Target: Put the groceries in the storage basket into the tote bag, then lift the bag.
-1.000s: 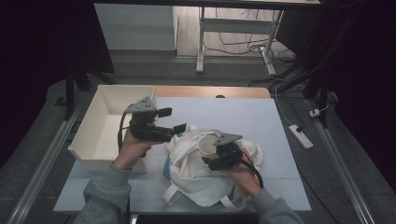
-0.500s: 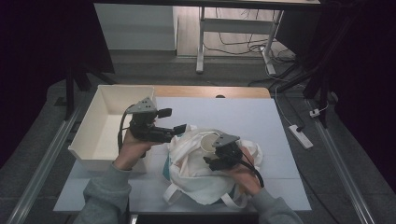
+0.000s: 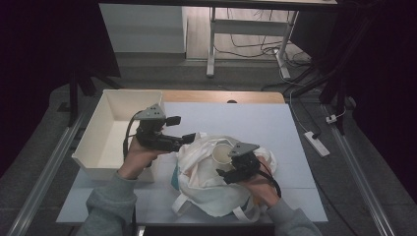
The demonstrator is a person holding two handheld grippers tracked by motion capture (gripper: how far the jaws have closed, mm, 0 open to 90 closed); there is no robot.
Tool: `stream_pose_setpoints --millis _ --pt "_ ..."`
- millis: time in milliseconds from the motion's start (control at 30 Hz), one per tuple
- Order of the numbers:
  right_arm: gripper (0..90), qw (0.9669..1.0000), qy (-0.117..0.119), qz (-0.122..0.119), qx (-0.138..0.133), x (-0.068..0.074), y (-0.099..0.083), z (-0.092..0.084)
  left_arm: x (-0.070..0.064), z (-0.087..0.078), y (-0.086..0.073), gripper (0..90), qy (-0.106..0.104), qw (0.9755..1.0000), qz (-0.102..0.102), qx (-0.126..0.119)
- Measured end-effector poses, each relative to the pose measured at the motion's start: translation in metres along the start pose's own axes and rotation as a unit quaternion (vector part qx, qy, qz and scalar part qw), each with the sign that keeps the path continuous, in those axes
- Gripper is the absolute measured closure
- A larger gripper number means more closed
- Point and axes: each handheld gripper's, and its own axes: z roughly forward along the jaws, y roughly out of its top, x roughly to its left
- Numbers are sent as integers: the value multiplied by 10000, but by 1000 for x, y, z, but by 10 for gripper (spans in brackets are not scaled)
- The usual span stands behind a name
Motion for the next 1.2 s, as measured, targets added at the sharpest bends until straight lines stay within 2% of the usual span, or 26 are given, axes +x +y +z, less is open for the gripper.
stream_pose_setpoints --millis 100,267,667,900,1200 --pt "108 9999 -70 43 -62 0 -2 -12 -1 1 -2 168 3 10000 23 91" --pt "108 9992 -102 187 -325 -4 -8 -33 -3 3 -6 168 17 9997 58 249" --pt "137 9962 -163 299 -804 -11 -25 -59 -14 13 -21 185 167 9969 109 759" --pt "157 9946 -297 383 -918 -16 -36 -72 -23 15 -28 221 241 9948 202 973" --pt "181 9928 -424 507 -1000 -21 -50 -85 -30 23 -43 232 337 9915 141 1246"
